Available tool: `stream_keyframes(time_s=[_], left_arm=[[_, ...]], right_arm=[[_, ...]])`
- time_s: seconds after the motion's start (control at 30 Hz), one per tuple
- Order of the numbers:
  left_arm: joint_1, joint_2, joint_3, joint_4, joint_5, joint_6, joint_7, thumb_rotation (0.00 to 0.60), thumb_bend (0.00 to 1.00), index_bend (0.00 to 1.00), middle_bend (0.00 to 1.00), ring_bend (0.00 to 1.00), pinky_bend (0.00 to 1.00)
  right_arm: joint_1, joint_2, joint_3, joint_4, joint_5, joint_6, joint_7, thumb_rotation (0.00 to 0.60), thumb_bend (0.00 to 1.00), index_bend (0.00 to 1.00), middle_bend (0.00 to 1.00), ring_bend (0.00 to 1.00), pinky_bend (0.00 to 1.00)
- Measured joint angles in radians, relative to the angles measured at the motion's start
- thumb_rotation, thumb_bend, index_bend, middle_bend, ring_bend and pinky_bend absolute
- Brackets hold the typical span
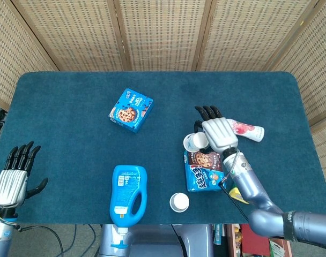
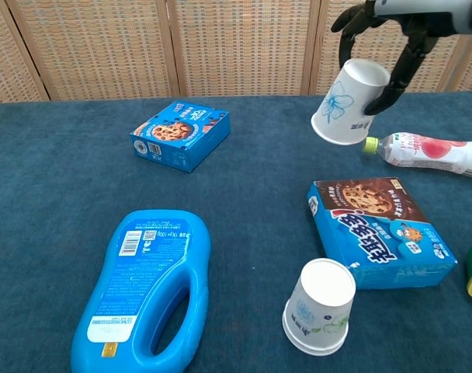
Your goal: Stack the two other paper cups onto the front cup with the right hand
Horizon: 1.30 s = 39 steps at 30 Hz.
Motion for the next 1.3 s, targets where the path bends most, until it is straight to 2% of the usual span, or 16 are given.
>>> stream_keyframes(time_s=[0.13,0.23,0.53,0.77,1.3], left_arm=[[-0.003,-0.001,0.001,0.003,-0.004,-0.010,-0.001,0.600,0.27,0.00,0.00,0.00,0.00],[-0.004,-0.002,0.001,0.004,-0.005,-0.012,-0.001,0.600,0.27,0.00,0.00,0.00,0.00],[-0.005,-0.002,0.000,0.004,-0.008,-0.013,-0.002,0.600,0.27,0.00,0.00,0.00,0.00],[-0.004,-0.001,0.000,0.003,-0.009,-0.013,-0.004,0.600,0.27,0.00,0.00,0.00,0.00],[-0.003,0.004,0.000,0.001,-0.007,-0.010,-0.020,0.600,0.27,0.00,0.00,0.00,0.00]], right_arm=[[-0.066,0.054,-0.032,-0.125,-0.086,0.071,0.005,0.600,0.13,0.51,0.13,0.00,0.02],[-0.110,0.073,-0.063,-0.177,-0.154,0.109,0.009,0.600,0.13,0.51,0.13,0.00,0.02],[-0.231,0.083,-0.164,-0.254,-0.322,0.177,0.038,0.600,0.13,0.51,0.13,0.00,0.02],[-0.271,0.060,-0.202,-0.275,-0.383,0.182,0.035,0.600,0.13,0.52,0.13,0.00,0.02],[-0.323,-0.023,-0.262,-0.347,-0.439,0.174,-0.086,0.600,0.13,0.52,0.13,0.00,0.02]])
